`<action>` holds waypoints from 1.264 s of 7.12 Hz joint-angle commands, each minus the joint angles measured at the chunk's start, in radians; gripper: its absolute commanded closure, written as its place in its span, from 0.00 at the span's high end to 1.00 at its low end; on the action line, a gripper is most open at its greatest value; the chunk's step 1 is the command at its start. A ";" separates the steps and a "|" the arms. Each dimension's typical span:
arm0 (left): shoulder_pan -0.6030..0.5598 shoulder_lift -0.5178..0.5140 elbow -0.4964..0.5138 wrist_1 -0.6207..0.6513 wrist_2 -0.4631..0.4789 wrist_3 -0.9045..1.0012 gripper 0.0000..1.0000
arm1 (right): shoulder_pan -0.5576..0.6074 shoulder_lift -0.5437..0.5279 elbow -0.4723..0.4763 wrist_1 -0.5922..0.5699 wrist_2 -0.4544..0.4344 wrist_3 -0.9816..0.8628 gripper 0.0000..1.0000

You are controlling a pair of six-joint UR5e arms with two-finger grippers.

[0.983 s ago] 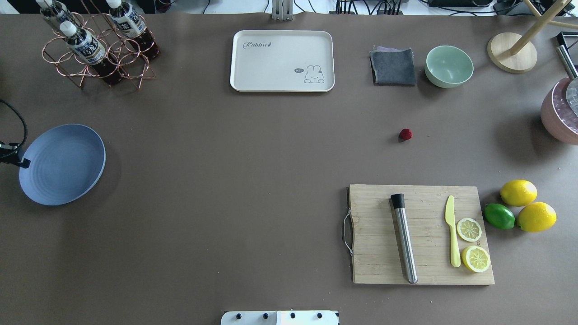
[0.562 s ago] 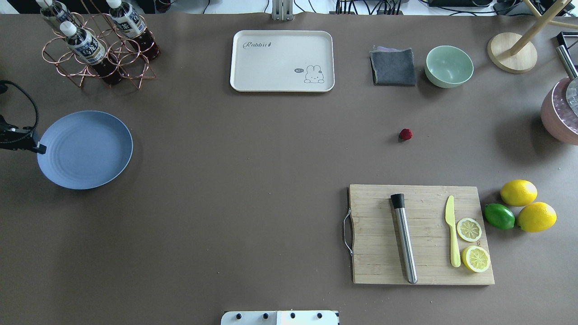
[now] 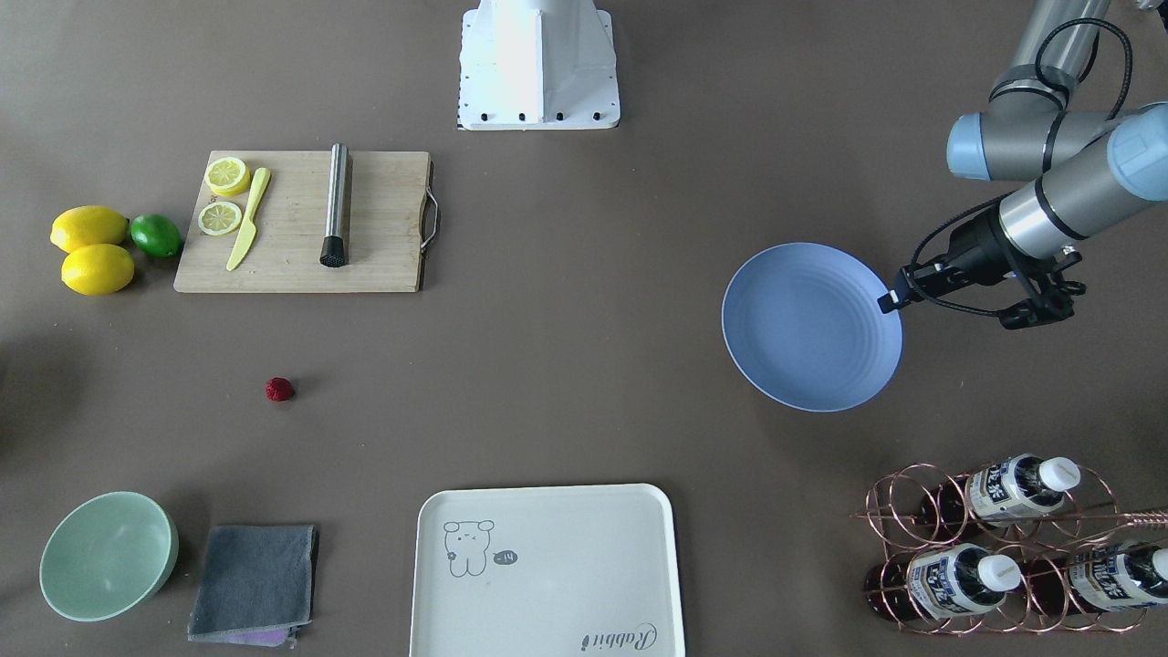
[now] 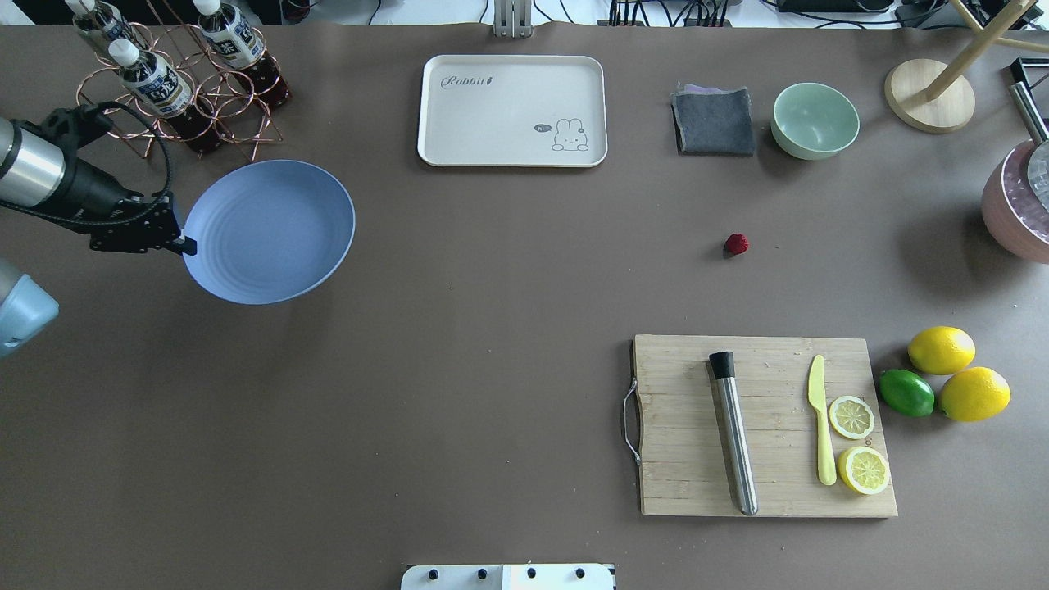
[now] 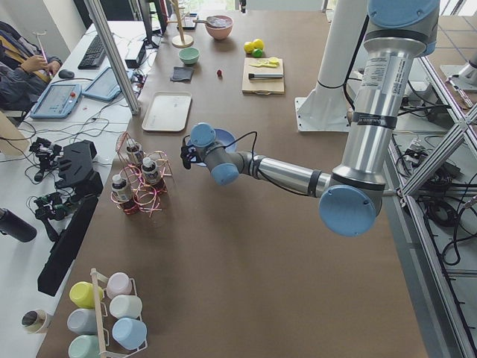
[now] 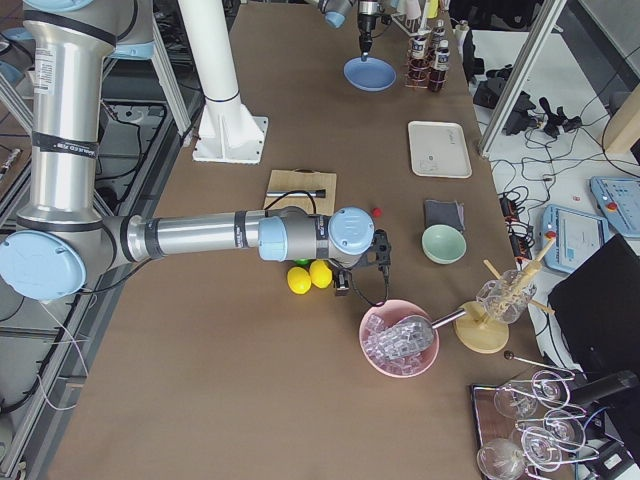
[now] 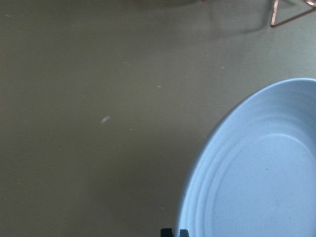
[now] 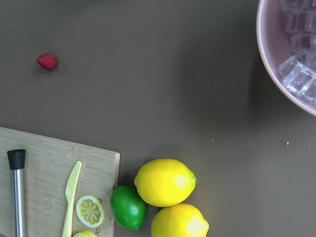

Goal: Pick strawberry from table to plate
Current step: 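Slide the blue plate with the left gripper toward the table centre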

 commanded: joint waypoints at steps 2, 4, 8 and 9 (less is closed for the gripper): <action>0.183 -0.125 -0.042 0.007 0.175 -0.296 0.00 | -0.032 0.007 0.002 0.106 -0.124 0.032 0.92; 0.290 -0.208 -0.042 0.056 0.281 -0.406 0.00 | -0.068 0.007 -0.003 0.152 -0.120 0.034 0.87; 0.439 -0.310 -0.035 0.220 0.458 -0.408 0.00 | -0.241 0.072 0.000 0.277 -0.253 0.204 0.99; 0.448 -0.308 -0.033 0.219 0.476 -0.408 0.00 | -0.275 0.073 0.000 0.282 -0.253 0.232 0.92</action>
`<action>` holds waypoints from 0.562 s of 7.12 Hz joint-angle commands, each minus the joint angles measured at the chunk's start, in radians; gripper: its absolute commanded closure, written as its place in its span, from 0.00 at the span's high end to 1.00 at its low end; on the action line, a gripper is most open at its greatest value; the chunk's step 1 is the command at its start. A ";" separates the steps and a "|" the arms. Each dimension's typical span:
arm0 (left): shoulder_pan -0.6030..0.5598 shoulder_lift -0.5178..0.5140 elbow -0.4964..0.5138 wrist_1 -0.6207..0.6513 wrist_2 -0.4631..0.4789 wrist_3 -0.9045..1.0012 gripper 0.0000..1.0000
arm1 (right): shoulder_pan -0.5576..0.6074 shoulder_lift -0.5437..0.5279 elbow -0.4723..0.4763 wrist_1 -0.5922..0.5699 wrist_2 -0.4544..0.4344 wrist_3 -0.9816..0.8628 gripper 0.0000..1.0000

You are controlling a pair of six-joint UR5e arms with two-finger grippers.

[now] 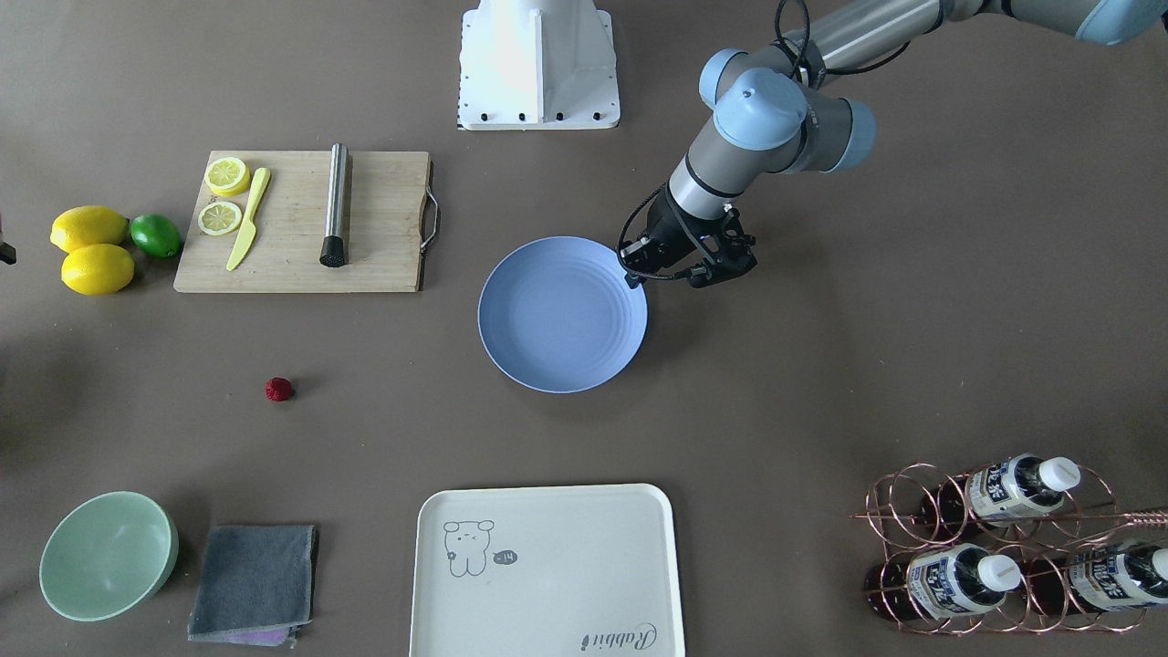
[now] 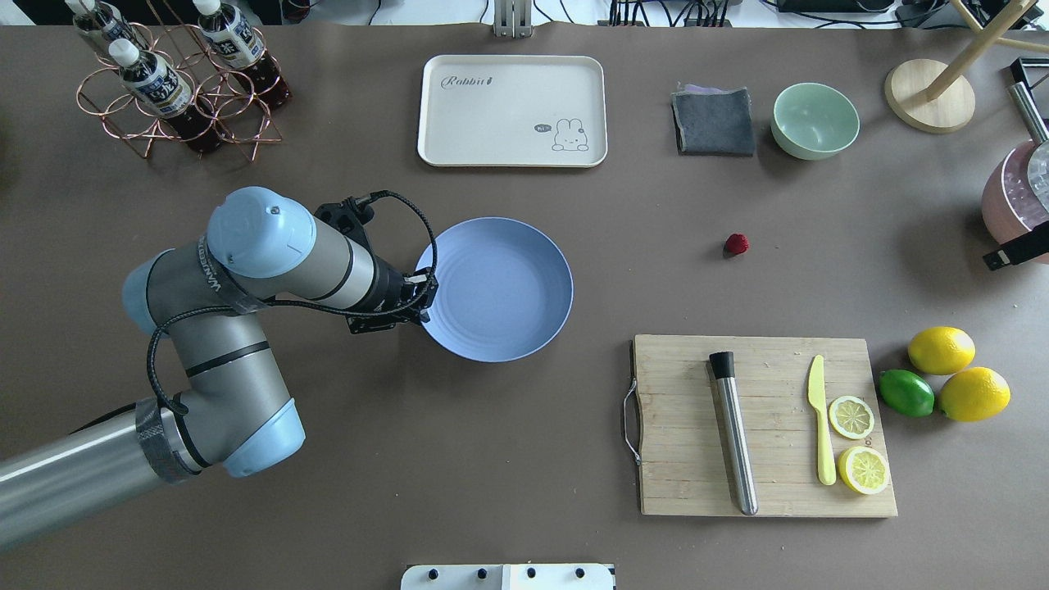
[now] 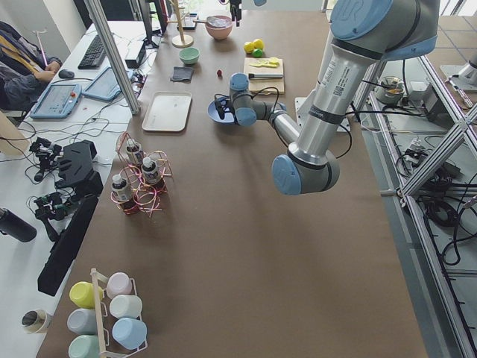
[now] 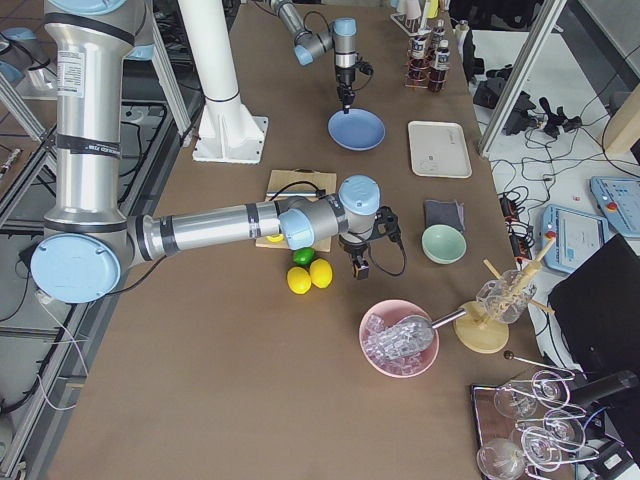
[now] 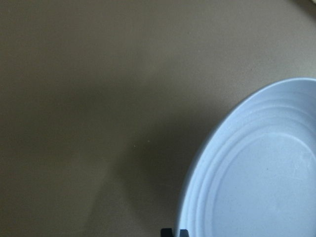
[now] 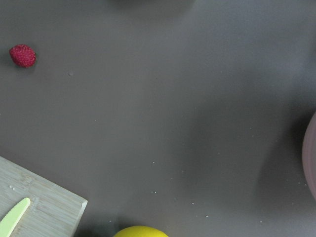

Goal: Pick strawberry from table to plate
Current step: 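Slide the blue plate with the left gripper toward the table centre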

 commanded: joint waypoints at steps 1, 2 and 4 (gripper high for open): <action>0.018 -0.002 0.004 0.008 0.024 0.001 0.00 | -0.058 0.008 -0.001 0.023 -0.023 0.053 0.96; 0.018 0.001 0.005 0.008 0.025 0.000 0.00 | -0.067 0.031 -0.005 0.023 -0.026 0.092 0.93; 0.017 0.003 -0.001 0.010 0.027 -0.003 0.79 | -0.148 0.113 -0.007 0.023 -0.069 0.169 0.93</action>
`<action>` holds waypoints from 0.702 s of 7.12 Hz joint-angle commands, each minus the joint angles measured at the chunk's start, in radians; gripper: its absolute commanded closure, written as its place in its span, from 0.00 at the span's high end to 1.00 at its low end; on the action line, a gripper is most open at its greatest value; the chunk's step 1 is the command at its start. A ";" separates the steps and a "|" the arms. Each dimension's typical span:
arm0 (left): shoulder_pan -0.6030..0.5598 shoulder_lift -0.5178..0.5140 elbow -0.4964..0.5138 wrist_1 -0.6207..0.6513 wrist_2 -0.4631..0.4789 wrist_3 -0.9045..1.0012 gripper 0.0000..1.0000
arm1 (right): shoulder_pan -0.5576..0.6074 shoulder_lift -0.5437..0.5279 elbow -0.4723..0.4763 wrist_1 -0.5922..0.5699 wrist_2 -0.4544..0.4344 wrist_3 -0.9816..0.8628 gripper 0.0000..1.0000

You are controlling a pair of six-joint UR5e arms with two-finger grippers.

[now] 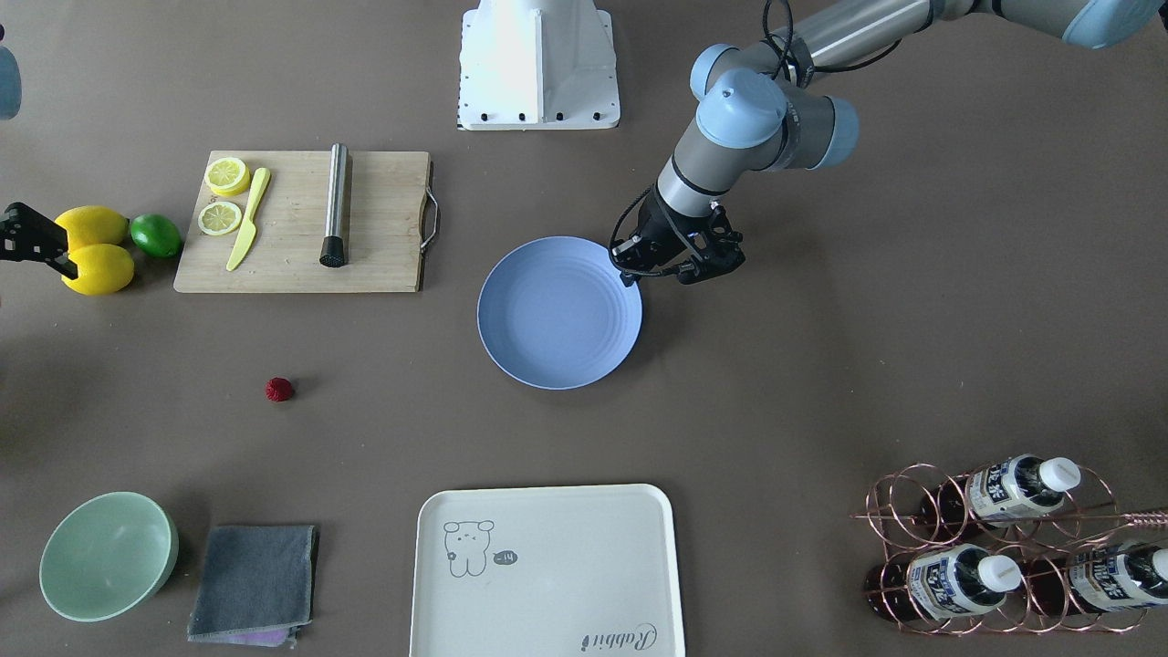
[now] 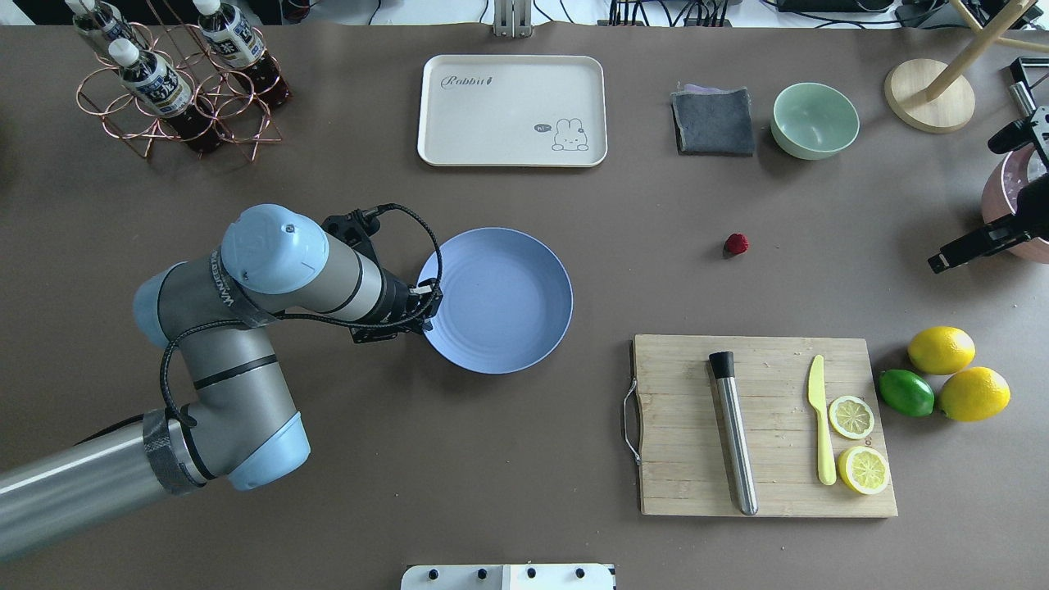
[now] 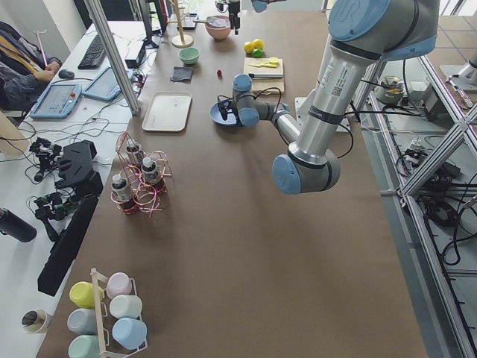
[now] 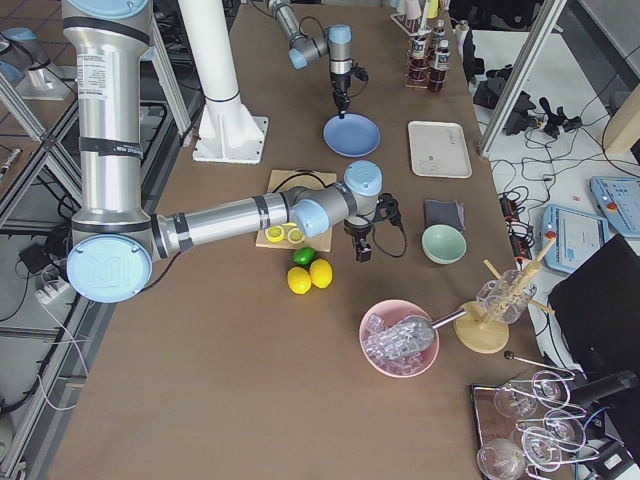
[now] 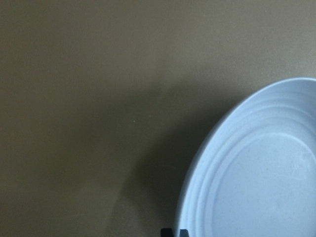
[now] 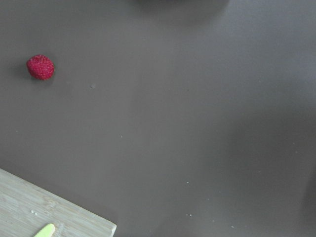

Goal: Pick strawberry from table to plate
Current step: 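Release the plate and draw back the left gripper while the right gripper grasps the strawberry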

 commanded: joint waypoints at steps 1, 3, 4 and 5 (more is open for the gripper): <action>-0.004 0.003 -0.008 0.003 0.000 -0.002 0.88 | -0.093 0.109 -0.017 -0.003 -0.073 0.035 0.94; -0.010 0.009 -0.034 0.041 -0.001 -0.002 0.88 | -0.201 0.273 -0.099 -0.013 -0.165 0.201 0.94; -0.015 0.009 -0.040 0.050 -0.001 -0.002 0.88 | -0.232 0.364 -0.183 -0.002 -0.182 0.273 0.93; -0.021 0.009 -0.040 0.050 -0.001 -0.002 0.88 | -0.231 0.413 -0.245 -0.003 -0.184 0.277 0.85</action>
